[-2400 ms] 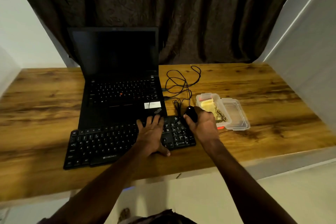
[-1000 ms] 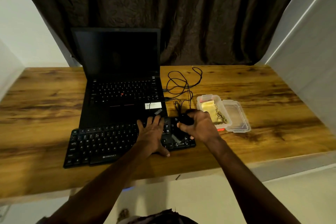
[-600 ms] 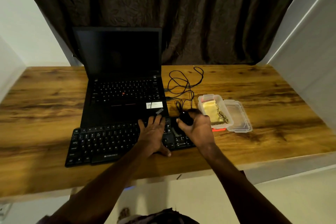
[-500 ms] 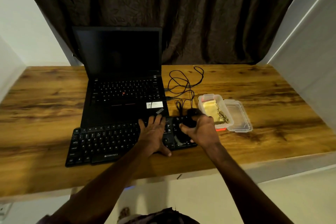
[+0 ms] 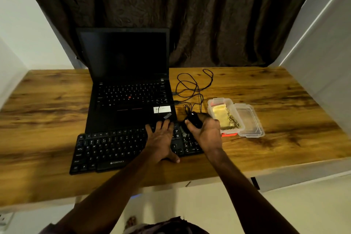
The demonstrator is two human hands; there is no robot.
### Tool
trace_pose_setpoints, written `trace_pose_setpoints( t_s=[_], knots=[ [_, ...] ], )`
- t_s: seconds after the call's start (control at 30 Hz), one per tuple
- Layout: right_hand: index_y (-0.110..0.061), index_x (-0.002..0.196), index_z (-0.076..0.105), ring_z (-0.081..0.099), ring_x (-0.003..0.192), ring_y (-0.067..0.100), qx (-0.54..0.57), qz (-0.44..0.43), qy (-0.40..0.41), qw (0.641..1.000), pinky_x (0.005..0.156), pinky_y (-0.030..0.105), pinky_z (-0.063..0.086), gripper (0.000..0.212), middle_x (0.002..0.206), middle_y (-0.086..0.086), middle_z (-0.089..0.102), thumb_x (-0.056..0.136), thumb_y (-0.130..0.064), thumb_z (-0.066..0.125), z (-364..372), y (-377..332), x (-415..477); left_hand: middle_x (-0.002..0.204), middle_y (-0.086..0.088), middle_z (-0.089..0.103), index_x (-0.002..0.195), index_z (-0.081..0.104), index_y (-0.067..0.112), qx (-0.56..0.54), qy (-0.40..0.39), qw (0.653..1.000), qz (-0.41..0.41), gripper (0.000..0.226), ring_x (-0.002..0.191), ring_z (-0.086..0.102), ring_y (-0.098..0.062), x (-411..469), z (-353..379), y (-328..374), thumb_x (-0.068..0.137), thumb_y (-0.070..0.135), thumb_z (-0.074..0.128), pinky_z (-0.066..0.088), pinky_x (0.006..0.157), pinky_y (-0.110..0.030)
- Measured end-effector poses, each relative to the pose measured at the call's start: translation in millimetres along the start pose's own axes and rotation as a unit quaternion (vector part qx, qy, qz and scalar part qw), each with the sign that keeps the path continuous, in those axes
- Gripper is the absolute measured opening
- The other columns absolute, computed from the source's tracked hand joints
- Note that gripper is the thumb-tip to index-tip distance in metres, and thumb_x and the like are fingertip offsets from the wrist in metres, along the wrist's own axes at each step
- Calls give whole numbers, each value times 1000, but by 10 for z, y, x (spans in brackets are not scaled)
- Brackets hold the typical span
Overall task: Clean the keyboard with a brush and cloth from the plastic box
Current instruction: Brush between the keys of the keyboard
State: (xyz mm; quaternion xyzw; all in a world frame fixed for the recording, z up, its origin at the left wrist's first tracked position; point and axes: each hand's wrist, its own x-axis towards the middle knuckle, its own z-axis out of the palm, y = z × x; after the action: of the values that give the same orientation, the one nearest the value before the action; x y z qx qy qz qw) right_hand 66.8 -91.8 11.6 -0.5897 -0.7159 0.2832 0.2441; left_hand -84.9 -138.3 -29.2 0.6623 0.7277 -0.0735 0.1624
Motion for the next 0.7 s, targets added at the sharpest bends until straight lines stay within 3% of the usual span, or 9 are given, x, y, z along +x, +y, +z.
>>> trace_pose_setpoints(
  t_s=[0.1, 0.2, 0.33, 0.47, 0.57, 0.7],
  knots=[
    [-18, 113, 71, 70, 85, 19, 8, 15, -10, 1000, 74, 33, 61, 38, 87, -2, 72, 86, -45, 74, -68, -35, -26, 161, -5, 9, 157, 5, 15, 4, -3, 1000, -3, 142, 146, 12, -30, 7, -16, 10, 52, 71, 81, 8, 113, -66],
    [-13, 108, 72, 68, 68, 11, 14, 26, -41, 999, 61, 20, 55, 31, 67, -13, 61, 84, -32, 79, -155, 58, -50, 161, -5, 9, 157, 5, 14, 5, -9, 1000, -4, 142, 146, 12, -30, 23, -18, 18, 53, 71, 82, 8, 113, -67],
    [-17, 99, 73, 73, 76, 13, 20, 28, -45, 998, 63, 32, 63, 37, 87, -5, 72, 75, -42, 83, -157, 213, -55, 161, -6, 9, 157, 5, 14, 1, -12, 1000, -4, 141, 146, 12, -30, 21, -19, 21, 53, 69, 83, 9, 114, -68],
    [-14, 97, 73, 73, 73, 12, 14, 22, -45, 999, 60, 32, 63, 37, 87, -1, 75, 74, -41, 84, -134, 241, -79, 161, -6, 7, 158, 3, 15, -7, -24, 1000, -11, 140, 147, 10, -30, 26, -25, 42, 55, 65, 84, 8, 113, -68],
    [-18, 98, 75, 70, 74, 5, 21, 8, -42, 999, 62, 21, 61, 29, 91, -7, 74, 77, -36, 84, -129, 211, -138, 162, -5, 2, 158, 0, 20, -14, -34, 999, -20, 138, 148, 6, -32, 35, -25, 71, 57, 61, 86, 7, 113, -69],
    [-14, 112, 74, 61, 81, 0, 13, 16, -43, 999, 62, -3, 42, 37, 95, -13, 67, 81, -32, 82, -183, 327, -262, 163, -6, -1, 158, -4, 24, -16, -38, 999, -23, 139, 149, 2, -33, 46, -16, 95, 58, 58, 86, 4, 113, -70]
  ],
)
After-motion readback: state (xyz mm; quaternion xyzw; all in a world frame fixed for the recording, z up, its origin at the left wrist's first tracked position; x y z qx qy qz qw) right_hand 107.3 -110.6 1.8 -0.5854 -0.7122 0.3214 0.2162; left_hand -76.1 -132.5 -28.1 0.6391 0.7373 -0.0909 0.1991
